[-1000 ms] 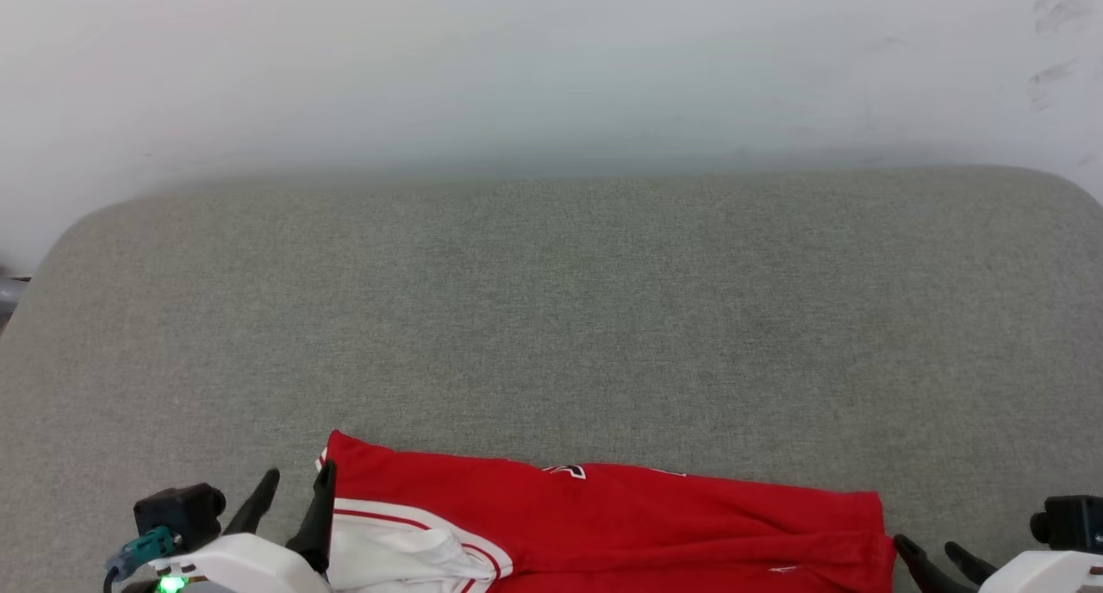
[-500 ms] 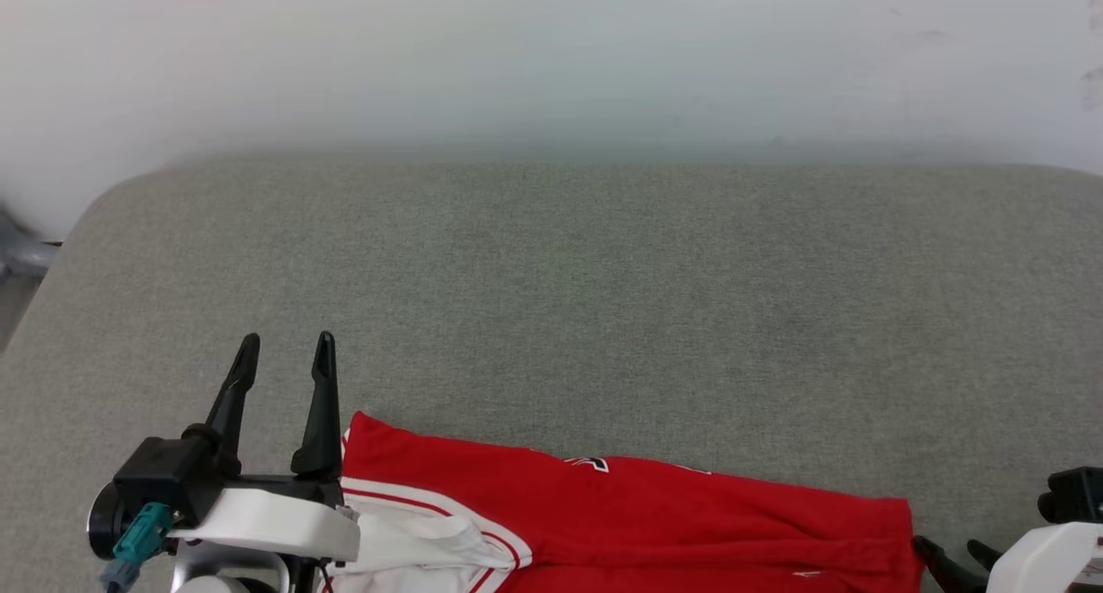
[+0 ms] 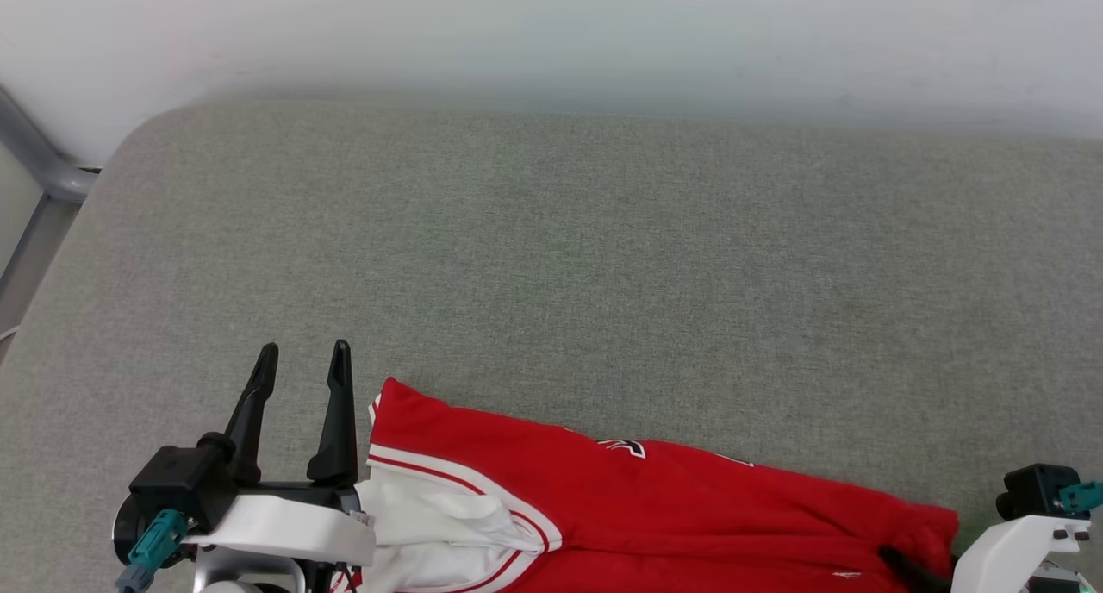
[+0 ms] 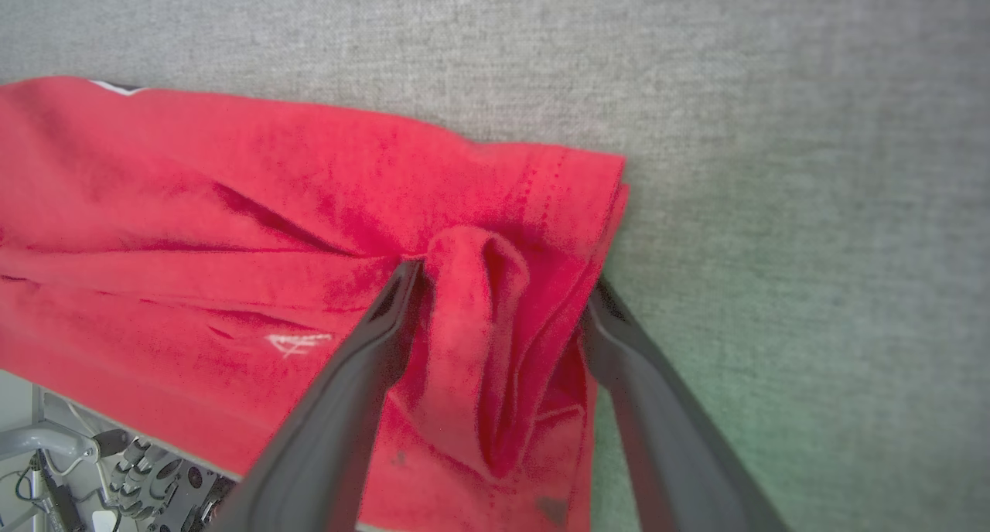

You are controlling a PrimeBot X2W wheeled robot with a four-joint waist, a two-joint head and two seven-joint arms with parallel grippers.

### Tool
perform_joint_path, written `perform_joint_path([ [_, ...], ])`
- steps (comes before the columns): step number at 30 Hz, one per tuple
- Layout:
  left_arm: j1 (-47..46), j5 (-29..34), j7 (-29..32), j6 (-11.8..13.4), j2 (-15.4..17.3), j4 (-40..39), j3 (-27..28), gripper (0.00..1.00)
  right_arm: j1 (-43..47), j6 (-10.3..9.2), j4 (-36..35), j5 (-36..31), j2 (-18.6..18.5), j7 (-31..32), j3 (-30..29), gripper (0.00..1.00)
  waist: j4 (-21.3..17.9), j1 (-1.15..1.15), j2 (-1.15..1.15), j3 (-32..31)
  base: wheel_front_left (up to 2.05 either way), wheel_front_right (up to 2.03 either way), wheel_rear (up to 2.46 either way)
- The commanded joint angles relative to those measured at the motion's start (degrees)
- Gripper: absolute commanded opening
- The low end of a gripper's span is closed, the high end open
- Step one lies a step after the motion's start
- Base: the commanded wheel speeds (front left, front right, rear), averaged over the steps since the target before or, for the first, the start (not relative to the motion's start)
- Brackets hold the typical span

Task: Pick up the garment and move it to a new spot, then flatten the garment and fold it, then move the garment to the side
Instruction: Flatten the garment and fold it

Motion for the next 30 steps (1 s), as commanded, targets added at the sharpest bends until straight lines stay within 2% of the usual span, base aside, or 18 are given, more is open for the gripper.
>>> perform_joint_path([
  [1,-0.55,0.51,-0.1,-0.55,-0.49,0.47,0.4,1.0,0.25,0.01,2.71,0.89,1.58,1.57,2.41,0.62,0.41,0.0,0.0,0.23,0.0,0.0,0.0],
  [2,-0.6,0.62,-0.1,-0.89,-0.8,0.78,0.54,1.0,0.32,0.05,3.32,1.21,1.77,1.9,2.87,0.21,0.49,0.0,0.0,0.27,0.0,0.0,0.0],
  [3,-0.68,0.8,-0.11,-1.11,-1.04,1.0,0.74,1.0,0.3,0.07,3.69,1.45,1.75,1.86,3.1,0.0,0.51,0.0,0.0,0.28,0.0,0.0,0.0],
  [8,0.46,1.67,-0.11,-1.9,-1.35,2.84,1.48,1.0,-0.52,-0.02,3.52,1.81,0.41,0.53,2.89,0.0,-0.28,0.0,0.0,-0.87,0.0,0.0,0.0],
  [17,1.67,2.46,-0.11,-2.73,-0.7,4.67,1.99,1.0,-2.68,-0.04,-1.87,2.02,-3.06,-0.41,1.14,0.0,-3.02,0.0,0.0,-3.97,0.0,0.0,0.0],
  [25,2.68,2.44,0.28,-2.79,-0.21,4.51,1.49,1.0,-2.24,-0.04,-0.53,0.89,-6.23,2.47,-8.67,0.0,-4.86,0.0,0.0,-5.8,0.0,0.0,0.0],
  [30,3.02,2.53,0.65,-2.6,0.08,4.28,1.25,1.0,-2.23,-0.02,-0.6,0.66,-6.29,3.78,-13.17,0.0,-5.39,0.0,0.0,-6.1,0.0,0.0,0.0],
])
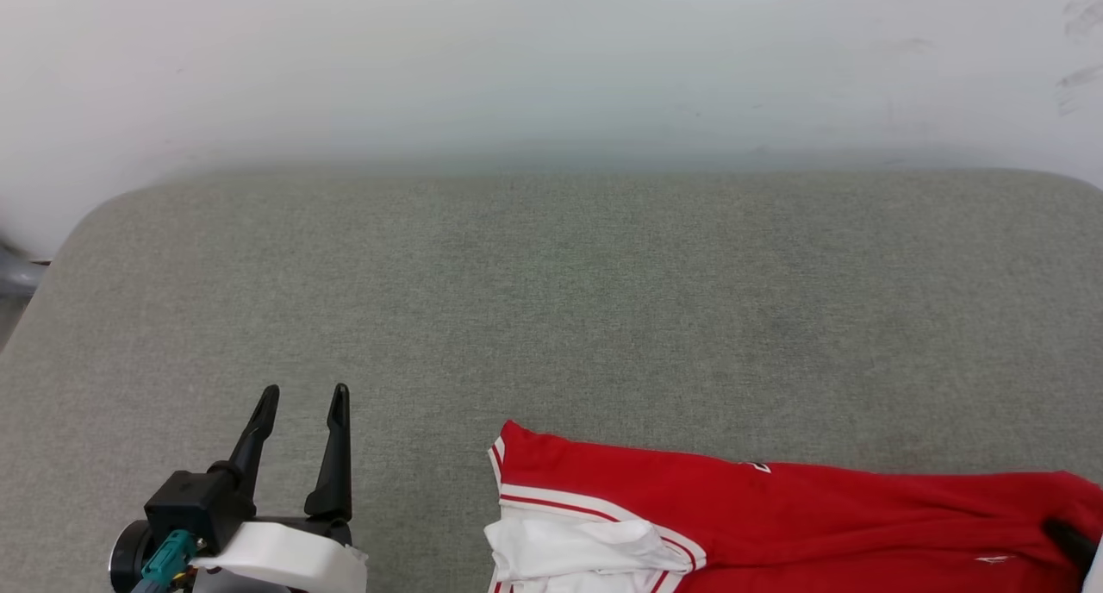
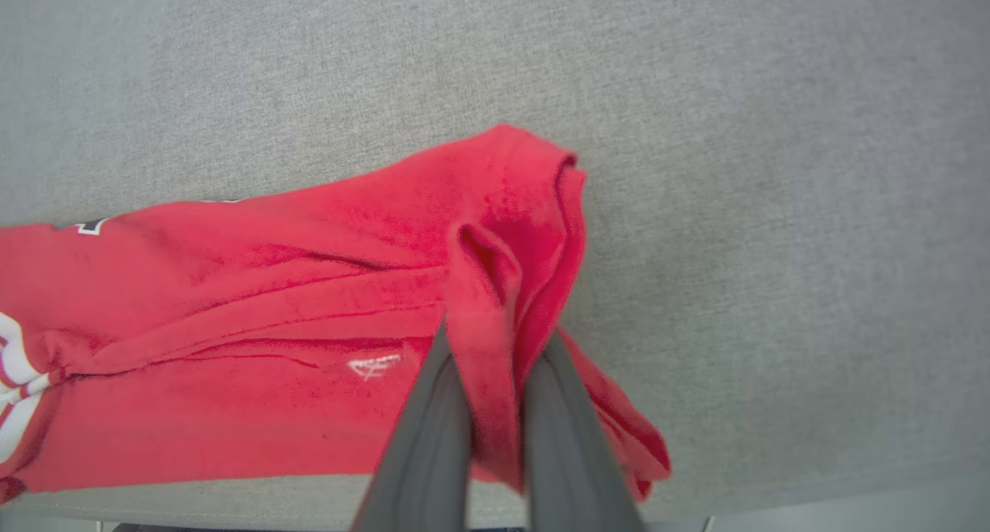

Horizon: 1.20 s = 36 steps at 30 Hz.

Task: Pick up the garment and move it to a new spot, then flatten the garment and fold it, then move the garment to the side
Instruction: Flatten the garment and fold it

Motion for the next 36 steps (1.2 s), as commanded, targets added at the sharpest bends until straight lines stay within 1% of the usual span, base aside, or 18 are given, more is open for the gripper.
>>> perform_joint_path([
  [1,0.73,0.12,0.05,0.02,0.12,-0.08,0.06,1.0,-0.36,-0.06,-0.36,0.68,0.81,0.41,-0.61,0.0,-0.13,0.0,0.0,-0.1,0.0,0.0,0.0],
  [3,0.85,-0.06,0.19,0.18,0.09,-0.11,-0.04,1.0,-1.23,-0.04,-1.37,6.41,4.57,2.66,-0.67,0.0,-0.33,0.0,0.0,-0.32,0.0,0.0,0.0],
  [4,0.92,-0.11,0.25,0.2,0.1,-0.11,-0.12,1.0,-1.48,-0.04,-2.03,9.92,6.57,4.43,-0.72,0.0,-0.39,0.0,0.0,-0.4,0.0,0.0,0.0],
  [6,0.97,-0.24,0.32,0.12,0.08,-0.08,-0.32,1.0,-1.08,-0.05,-3.55,15.92,9.04,8.38,-0.54,0.0,-0.44,0.0,0.0,-0.5,0.0,0.0,0.0],
  [9,0.74,-0.28,0.48,-0.18,0.09,0.02,-0.7,1.0,0.3,-0.05,-5.1,24.28,14.28,14.18,0.65,0.0,-0.33,0.0,0.0,-0.65,0.0,0.0,0.0],
  [13,-0.04,-0.2,0.48,-0.41,0.21,0.04,-1.11,1.0,1.56,-0.05,-6.23,31.83,17.35,19.48,2.31,0.0,0.34,0.0,0.0,-0.6,0.0,0.0,0.0],
  [17,-0.46,-0.18,0.34,-0.67,0.31,-0.1,-1.29,1.0,2.01,-0.05,-6.13,38.42,18.62,20.53,5.2,0.0,1.39,0.0,0.0,-0.46,0.0,0.0,0.0],
  [19,-0.9,-0.15,0.31,-0.79,0.32,-0.07,-1.43,1.0,1.86,-0.05,-5.62,41.35,18.77,19.56,7.77,0.0,2.21,0.0,0.0,-0.38,0.0,0.0,0.0],
  [22,-1.57,-0.13,0.34,-0.95,0.36,0.06,-1.68,1.0,1.18,-0.05,-4.75,45.85,18.84,15.71,13.23,0.0,3.63,0.0,0.0,-0.19,0.0,0.0,0.0],
  [27,-2.97,-0.07,0.3,-1.41,-0.06,0.41,-2.43,1.0,-1.59,-0.05,-3.21,48.63,18.77,7.78,21.5,0.0,6.2,0.0,0.0,0.8,0.0,0.0,0.0],
  [33,-4.48,-0.29,-0.14,-1.95,-0.95,0.76,-2.64,1.0,-6.0,-0.04,-0.2,50.11,18.77,-1.46,28.14,0.0,8.4,0.0,0.0,2.78,0.0,0.0,0.0],
  [36,-5.31,-0.06,-0.39,-2.26,-1.27,1.15,-2.58,1.0,-7.7,-0.04,2.28,47.98,18.75,-6.27,29.58,0.0,9.21,0.0,0.0,3.89,0.0,0.0,0.0],
])
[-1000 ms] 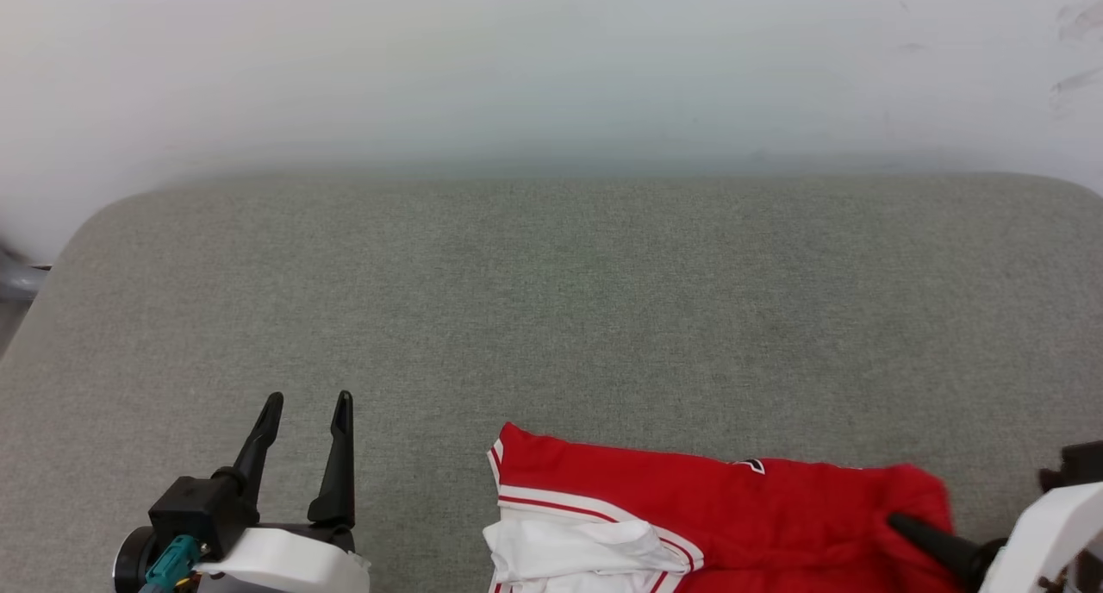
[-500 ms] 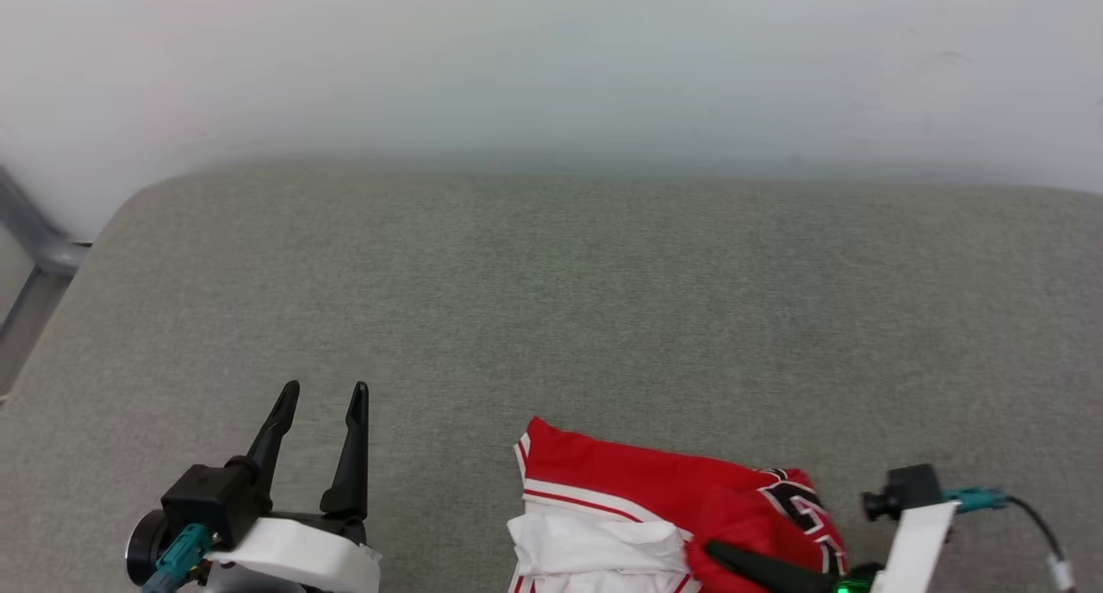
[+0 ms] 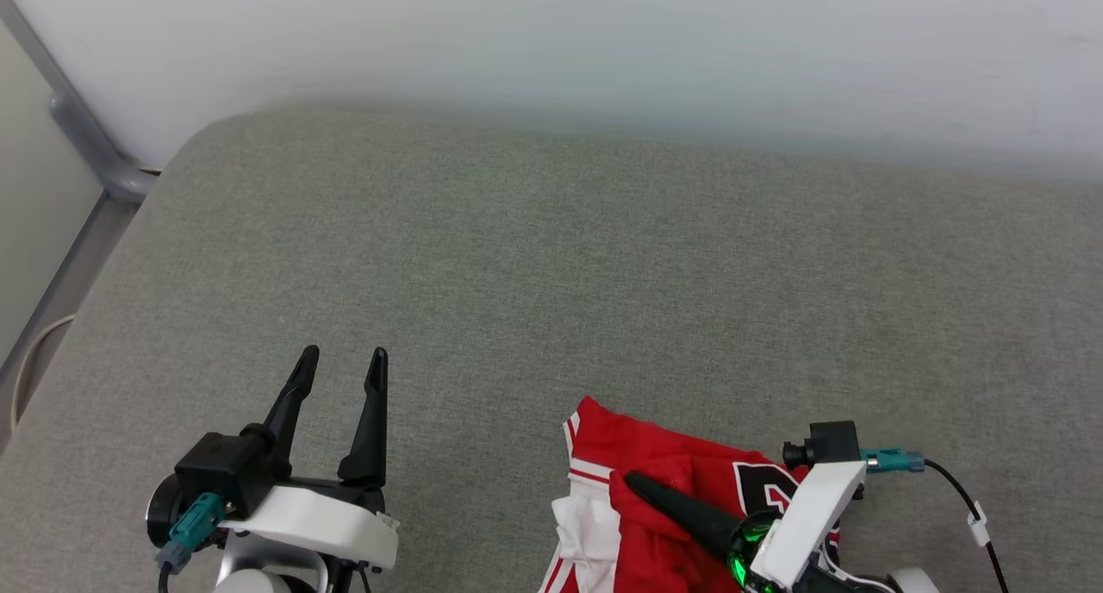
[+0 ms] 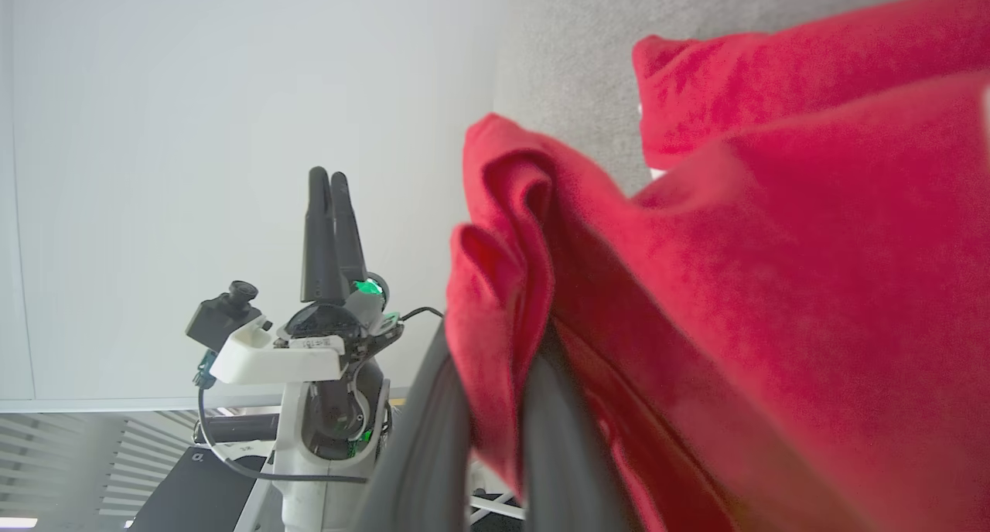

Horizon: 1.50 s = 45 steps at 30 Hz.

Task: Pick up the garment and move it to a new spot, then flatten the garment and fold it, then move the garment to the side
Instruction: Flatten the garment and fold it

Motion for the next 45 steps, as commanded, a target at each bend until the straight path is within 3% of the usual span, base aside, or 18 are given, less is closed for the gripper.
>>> perform_joint_path([
  [1,-1.0,0.23,-0.39,-0.32,-0.17,0.2,0.03,1.0,-1.0,-0.03,1.56,-1.49,0.06,-2.02,0.49,0.0,0.82,0.0,0.0,0.96,0.0,0.0,0.0],
  [6,-1.71,0.38,-0.58,-0.74,-1.08,1.02,0.24,1.0,-2.14,-0.02,5.95,-4.43,0.05,-6.18,3.04,0.0,1.18,0.0,0.0,2.44,0.0,0.0,0.0],
  [7,-1.82,0.47,-0.63,-0.75,-1.27,1.17,0.34,1.0,-2.46,-0.02,6.18,-4.51,0.06,-6.65,3.56,0.29,1.1,0.0,0.0,2.67,0.0,0.0,0.0],
  [8,-1.82,0.55,-0.66,-0.78,-1.38,1.27,0.45,1.0,-2.76,-0.02,6.33,-3.99,0.07,-7.22,3.89,0.87,0.95,0.0,0.0,2.87,0.0,0.0,0.0],
  [9,-1.79,0.7,-0.67,-0.87,-1.47,1.38,0.53,1.0,-3.08,-0.02,6.31,-3.96,0.05,-7.75,4.14,1.0,0.79,0.0,0.0,3.01,0.0,0.0,0.0],
  [16,-1.76,1.29,-0.79,-1.3,-1.99,2.54,1.1,1.0,-4.12,-0.02,1.96,-4.56,-1.43,-10.84,6.8,1.0,-0.62,0.0,0.0,2.24,0.0,0.0,0.0],
  [20,-1.34,1.69,-0.81,-1.44,-1.9,2.75,1.24,1.0,-4.33,-0.02,-1.95,-8.22,-3.95,-15.46,7.77,1.0,-1.54,0.0,0.0,1.3,0.0,0.0,0.0],
  [25,-0.62,2.48,-0.76,-0.81,-1.62,3.0,1.48,1.0,-4.52,-0.03,-3.36,-18.94,-7.93,-25.02,6.39,1.0,-2.74,0.0,0.0,0.02,0.0,0.0,0.0],
  [30,0.41,3.01,-0.76,0.04,-1.18,3.46,1.92,1.0,-2.4,-0.03,-1.15,-34.75,-11.02,-32.58,-0.36,1.0,-4.28,0.0,0.0,-1.81,0.0,0.0,0.0],
  [38,3.0,2.25,-0.52,1.64,-0.68,4.22,3.21,1.0,2.22,-0.03,-5.05,-56.74,-8.44,-36.66,-15.93,1.0,-6.9,0.0,0.0,-4.71,0.0,0.0,0.0],
  [45,4.67,2.29,-0.61,2.31,-0.64,4.93,3.24,1.0,6.51,-0.03,-14.49,-69.12,-5.51,-39.31,-18.85,1.0,-7.83,0.0,0.0,-6.31,0.0,0.0,0.0],
])
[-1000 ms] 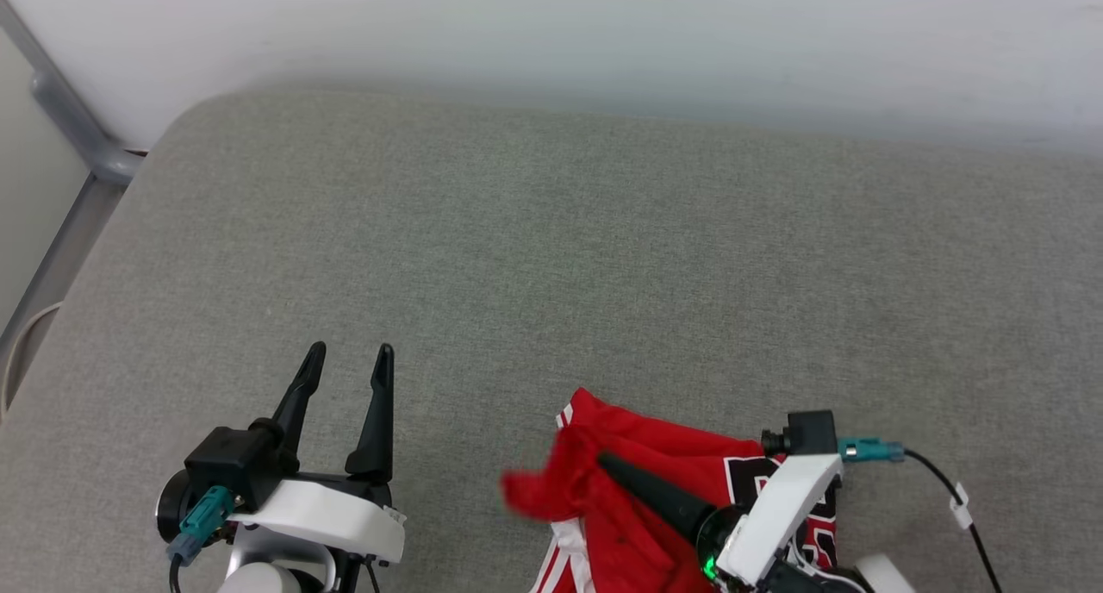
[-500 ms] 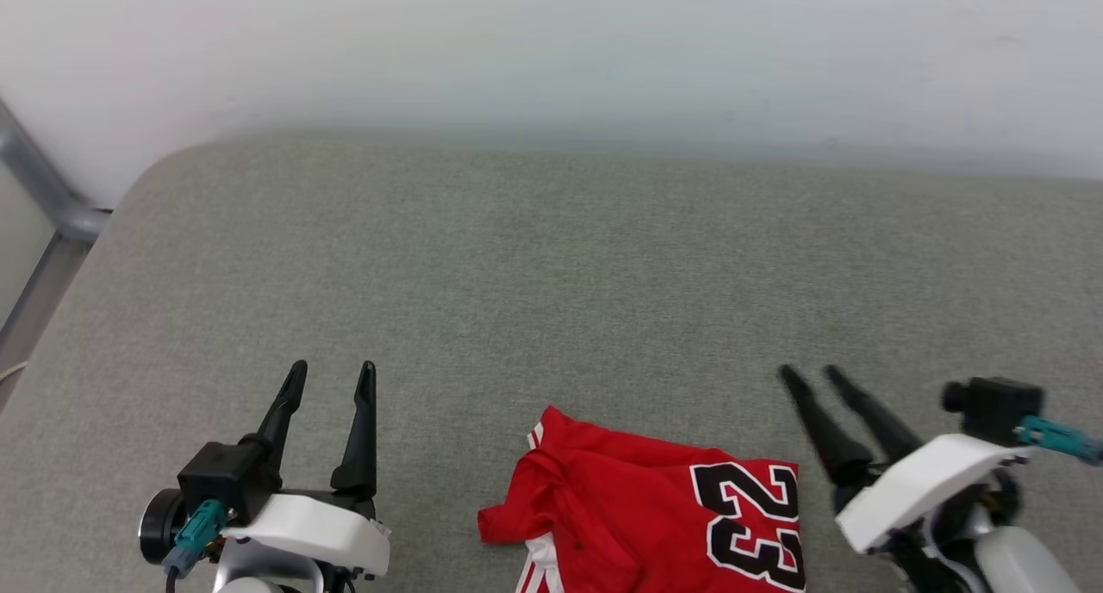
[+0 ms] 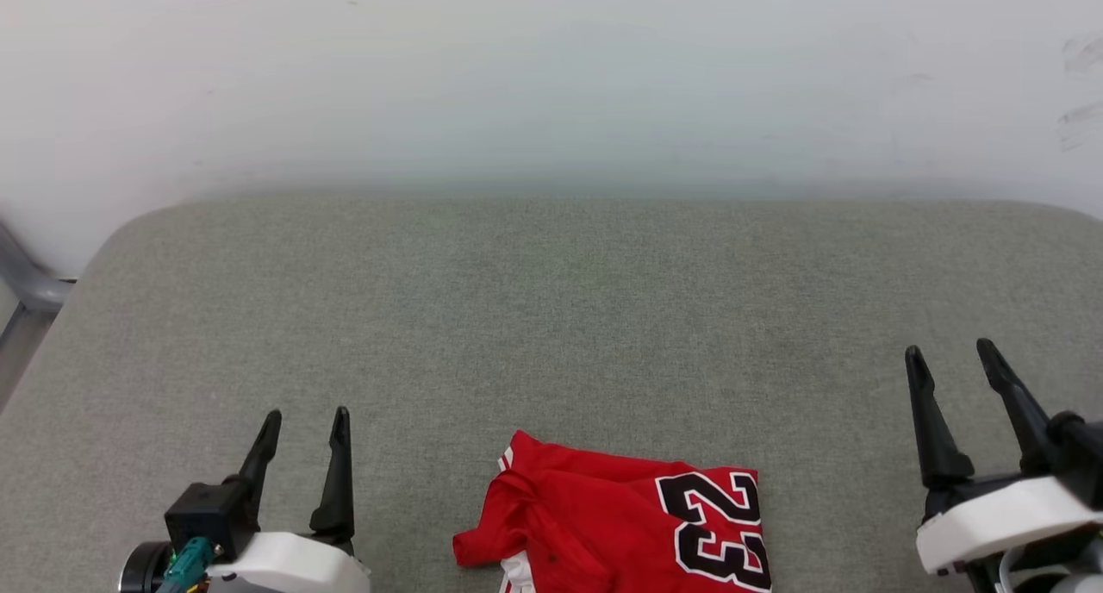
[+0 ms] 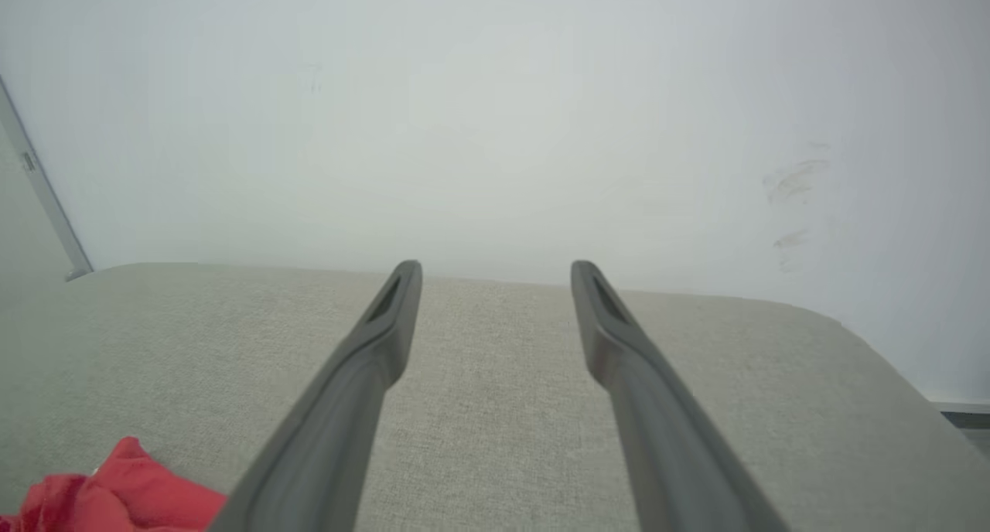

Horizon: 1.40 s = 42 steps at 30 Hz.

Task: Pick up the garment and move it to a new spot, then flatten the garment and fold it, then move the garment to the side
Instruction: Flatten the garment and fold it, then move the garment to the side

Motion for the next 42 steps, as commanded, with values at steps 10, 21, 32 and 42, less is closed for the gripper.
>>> perform_joint_path([
  [10,2.7,0.06,-0.33,-0.02,-0.75,1.54,0.22,1.0,8.37,-0.05,-6.77,-4.47,3.57,2.79,-0.19,1.0,0.27,0.0,0.0,-2.58,0.0,0.0,0.0],
  [21,1.78,0.46,-0.34,-0.76,-1.44,1.98,1.16,1.0,10.68,-0.05,-9.84,-3.98,5.09,6.33,-1.28,1.0,0.59,0.0,0.0,-2.65,0.0,0.0,0.0],
  [32,-0.57,1.29,-0.29,-2.06,-2.59,1.86,2.3,1.0,11.35,-0.04,-6.25,13.11,5.84,17.75,-9.09,1.0,2.65,0.0,0.0,-0.64,0.0,0.0,0.0],
  [42,-2.29,2.84,-0.29,-3.29,-4.85,0.82,3.38,1.0,13.7,-0.04,-2.72,30.06,2.54,41.18,-4.72,1.0,5.8,0.0,0.0,3.33,0.0,0.0,0.0],
])
